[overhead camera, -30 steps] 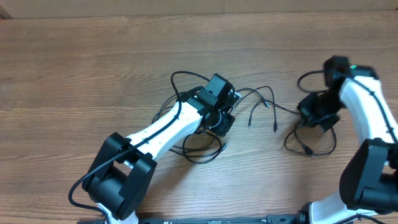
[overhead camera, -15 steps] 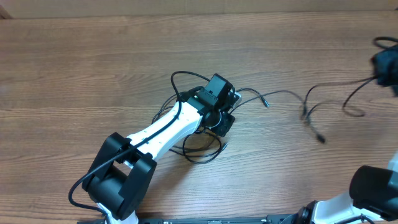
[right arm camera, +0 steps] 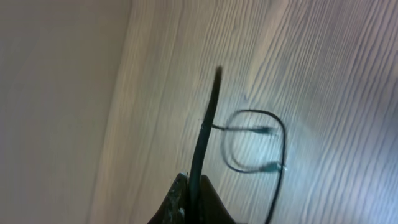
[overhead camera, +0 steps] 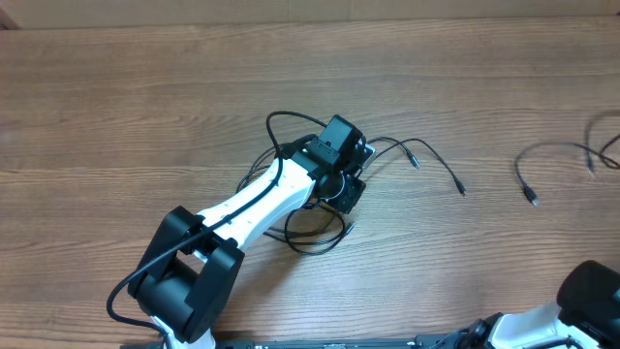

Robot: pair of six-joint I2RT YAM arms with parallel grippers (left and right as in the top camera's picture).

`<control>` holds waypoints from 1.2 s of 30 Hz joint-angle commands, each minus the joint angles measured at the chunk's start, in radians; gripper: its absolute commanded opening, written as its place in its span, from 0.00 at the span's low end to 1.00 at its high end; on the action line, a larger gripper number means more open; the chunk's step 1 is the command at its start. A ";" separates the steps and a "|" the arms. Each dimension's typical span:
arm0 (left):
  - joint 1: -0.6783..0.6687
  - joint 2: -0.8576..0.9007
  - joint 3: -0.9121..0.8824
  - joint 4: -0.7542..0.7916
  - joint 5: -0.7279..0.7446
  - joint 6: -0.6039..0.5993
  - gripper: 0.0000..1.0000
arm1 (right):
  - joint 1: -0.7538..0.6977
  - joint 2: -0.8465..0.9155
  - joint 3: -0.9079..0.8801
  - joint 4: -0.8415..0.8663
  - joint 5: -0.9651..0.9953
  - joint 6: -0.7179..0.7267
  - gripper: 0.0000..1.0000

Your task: Untangle cables

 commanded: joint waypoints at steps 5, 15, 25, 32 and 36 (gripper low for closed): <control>0.001 0.005 -0.002 0.000 0.013 0.026 0.04 | -0.056 -0.003 0.030 0.113 0.014 -0.004 0.04; 0.001 0.005 -0.002 -0.001 0.012 0.026 0.04 | -0.115 -0.003 0.031 0.262 0.083 -0.045 0.04; 0.001 0.005 -0.002 0.002 0.012 0.027 0.04 | -0.224 -0.003 0.031 0.335 0.146 -0.053 0.04; 0.001 0.005 -0.002 0.009 0.012 0.026 0.04 | -0.246 0.000 0.028 0.317 0.305 -0.056 0.04; 0.001 0.005 -0.002 0.008 0.012 0.026 0.04 | -0.246 0.007 0.028 0.316 0.342 -0.056 0.04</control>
